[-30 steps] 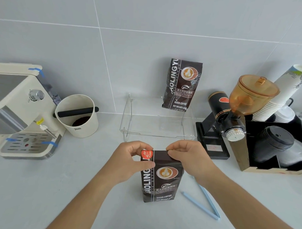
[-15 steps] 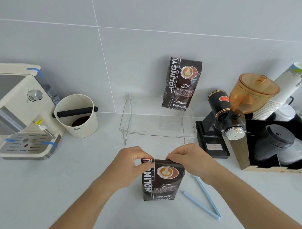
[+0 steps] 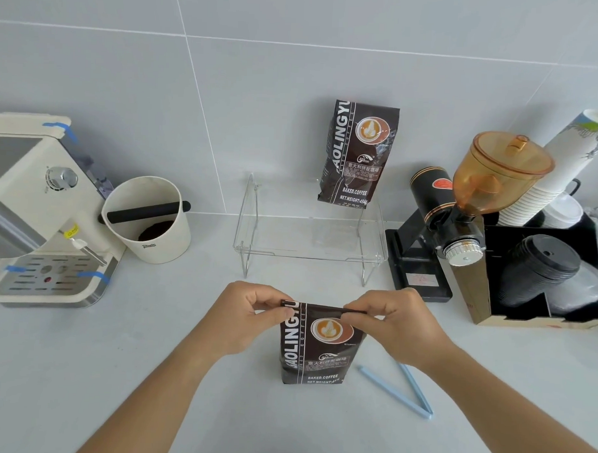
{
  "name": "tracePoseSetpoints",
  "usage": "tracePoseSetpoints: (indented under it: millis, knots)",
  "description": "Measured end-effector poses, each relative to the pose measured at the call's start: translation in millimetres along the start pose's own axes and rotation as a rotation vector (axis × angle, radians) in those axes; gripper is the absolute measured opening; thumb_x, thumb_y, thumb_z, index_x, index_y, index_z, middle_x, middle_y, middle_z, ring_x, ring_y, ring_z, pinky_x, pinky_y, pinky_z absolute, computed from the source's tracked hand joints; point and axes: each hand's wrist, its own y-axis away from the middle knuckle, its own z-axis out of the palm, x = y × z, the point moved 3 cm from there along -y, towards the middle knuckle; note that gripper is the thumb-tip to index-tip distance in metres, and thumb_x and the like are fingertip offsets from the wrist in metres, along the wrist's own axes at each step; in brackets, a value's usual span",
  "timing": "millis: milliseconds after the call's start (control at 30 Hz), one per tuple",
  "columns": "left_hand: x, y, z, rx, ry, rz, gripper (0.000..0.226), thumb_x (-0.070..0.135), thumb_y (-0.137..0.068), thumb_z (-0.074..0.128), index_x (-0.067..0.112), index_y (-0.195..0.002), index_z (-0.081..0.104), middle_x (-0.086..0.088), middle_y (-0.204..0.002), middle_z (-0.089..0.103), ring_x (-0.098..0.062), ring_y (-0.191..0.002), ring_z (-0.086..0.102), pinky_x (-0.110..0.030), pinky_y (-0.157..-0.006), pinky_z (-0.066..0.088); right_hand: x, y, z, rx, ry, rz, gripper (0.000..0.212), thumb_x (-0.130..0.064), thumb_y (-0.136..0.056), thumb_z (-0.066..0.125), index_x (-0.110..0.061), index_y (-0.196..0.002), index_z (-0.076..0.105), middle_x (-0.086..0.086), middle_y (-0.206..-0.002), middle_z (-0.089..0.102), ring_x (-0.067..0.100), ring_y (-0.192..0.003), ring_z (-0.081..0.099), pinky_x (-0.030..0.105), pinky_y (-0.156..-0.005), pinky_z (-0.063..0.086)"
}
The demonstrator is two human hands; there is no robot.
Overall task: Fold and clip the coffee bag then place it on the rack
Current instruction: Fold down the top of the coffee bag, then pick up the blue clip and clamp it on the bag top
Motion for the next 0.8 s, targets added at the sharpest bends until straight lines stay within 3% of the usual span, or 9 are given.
tracePoseSetpoints:
  millis: [167,333,400,533,600,700,800]
  knots:
    - [-0.6,-0.9,1.5,-0.006,0.024,0.0,0.019,0.001,-0.081,0.072,0.02,-0.082,0.076,0.012,-0.075,0.078,0.0,-0.074,0.071,-0.009,-0.072,0.049,6.4,1.6,-2.7,-0.113,-0.049,0.016,0.017,-0.012,-0.087,0.072,-0.024,-0.095,0.08,-0.02,-0.087,0.078,0.002,-0.083,0.074,0.016,-0.074,0.058]
    - [-1.5,1.3,-9.8,0.061,0.005,0.042,0.015,0.002,-0.082,0.072,0.016,-0.085,0.076,0.007,-0.074,0.077,0.0,-0.072,0.069,-0.01,-0.071,0.048,20.4,6.1,-24.1,0.003,-0.194,0.102,0.032,-0.01,-0.084,0.074,-0.042,-0.082,0.076,-0.017,-0.086,0.08,0.002,-0.085,0.075,0.011,-0.079,0.056]
    - [0.0,0.9,-15.9,0.073,-0.009,0.053,0.02,0.003,-0.082,0.072,0.022,-0.083,0.076,0.013,-0.076,0.077,0.001,-0.072,0.069,-0.008,-0.071,0.048,37.8,8.9,-31.4,0.05,-0.134,0.214,0.029,-0.015,-0.083,0.077,-0.044,-0.079,0.075,-0.016,-0.084,0.08,-0.001,-0.082,0.074,0.01,-0.076,0.055]
    - [-1.5,9.1,-24.5,0.143,0.031,0.067,0.03,0.001,-0.081,0.073,0.031,-0.081,0.076,0.012,-0.078,0.078,-0.001,-0.073,0.07,-0.011,-0.073,0.051,87.9,31.3,-27.5,-0.033,0.156,0.413,0.028,-0.02,-0.084,0.073,-0.046,-0.077,0.067,-0.017,-0.084,0.075,-0.006,-0.074,0.069,0.011,-0.07,0.048]
    - [-13.6,4.4,9.9,0.036,0.032,0.034,0.028,0.002,-0.081,0.073,0.029,-0.081,0.076,0.007,-0.079,0.078,-0.003,-0.074,0.07,-0.013,-0.073,0.052,138.5,81.6,-25.4,-0.046,0.247,0.587,0.017,-0.022,-0.084,0.07,-0.039,-0.082,0.069,-0.015,-0.087,0.074,-0.007,-0.077,0.064,0.008,-0.066,0.043]
    - [-13.1,7.1,9.7,0.05,0.084,0.035,0.031,-0.001,-0.081,0.071,0.029,-0.079,0.077,0.008,-0.076,0.078,0.0,-0.071,0.069,-0.01,-0.07,0.051,169.2,106.9,-12.9,-0.002,0.285,0.702,0.014,-0.025,-0.085,0.068,-0.024,-0.098,0.074,-0.015,-0.085,0.069,0.005,-0.078,0.065,0.02,-0.062,0.048]
    - [-10.4,2.4,5.7,0.061,0.104,0.051,0.031,-0.002,-0.082,0.07,0.028,-0.079,0.076,0.009,-0.075,0.077,0.001,-0.07,0.068,-0.009,-0.069,0.049,177.8,108.6,-8.2,-0.037,0.354,0.769,0.021,-0.028,-0.087,0.066,-0.023,-0.107,0.072,-0.01,-0.088,0.067,0.016,-0.084,0.062,0.024,-0.066,0.046]
